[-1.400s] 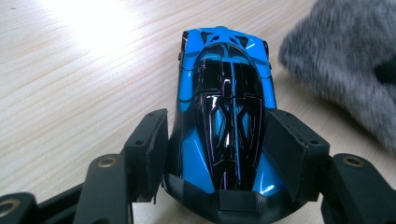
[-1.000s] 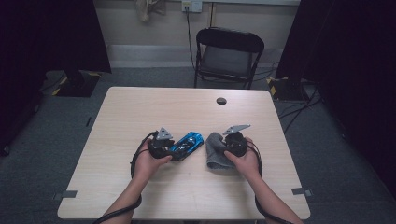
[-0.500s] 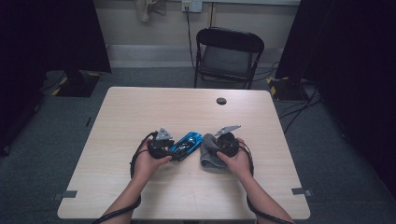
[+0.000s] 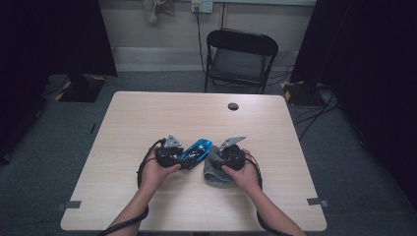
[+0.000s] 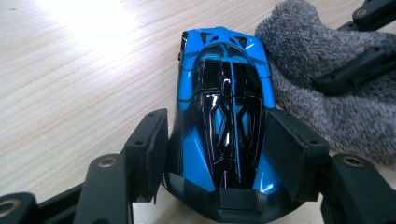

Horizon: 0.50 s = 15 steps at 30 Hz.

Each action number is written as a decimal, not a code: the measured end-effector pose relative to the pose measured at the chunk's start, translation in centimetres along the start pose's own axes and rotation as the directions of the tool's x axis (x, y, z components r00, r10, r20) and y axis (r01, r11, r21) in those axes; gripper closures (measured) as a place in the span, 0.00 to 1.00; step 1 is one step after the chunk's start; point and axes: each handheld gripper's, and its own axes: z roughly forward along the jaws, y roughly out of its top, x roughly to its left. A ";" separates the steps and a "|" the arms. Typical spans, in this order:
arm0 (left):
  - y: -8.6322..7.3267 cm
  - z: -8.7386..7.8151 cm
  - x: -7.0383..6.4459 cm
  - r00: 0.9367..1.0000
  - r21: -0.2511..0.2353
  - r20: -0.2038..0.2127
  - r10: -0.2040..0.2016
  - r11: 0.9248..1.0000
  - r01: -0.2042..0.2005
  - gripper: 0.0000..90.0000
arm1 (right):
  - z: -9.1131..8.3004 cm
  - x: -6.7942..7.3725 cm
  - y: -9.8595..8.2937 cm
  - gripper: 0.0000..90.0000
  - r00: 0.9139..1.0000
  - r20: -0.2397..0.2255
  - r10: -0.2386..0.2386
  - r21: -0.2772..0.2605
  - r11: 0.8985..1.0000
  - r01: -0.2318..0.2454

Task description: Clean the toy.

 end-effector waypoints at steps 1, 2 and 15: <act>0.0 0.0 0.0 1.000 0.000 0.000 0.000 1.000 0.000 0.45 | 0.0 0.1 0.0 0.79 1.000 -0.003 -0.003 0.001 1.000 0.003; 0.0 0.0 0.0 1.000 0.001 0.000 0.001 1.000 -0.001 0.45 | 0.0 0.3 0.0 0.79 1.000 -0.007 -0.007 0.001 1.000 0.007; 0.0 0.0 0.0 1.000 -0.001 -0.004 -0.003 1.000 0.003 0.45 | 0.8 2.5 0.3 0.79 0.996 -0.069 -0.049 0.000 0.999 0.049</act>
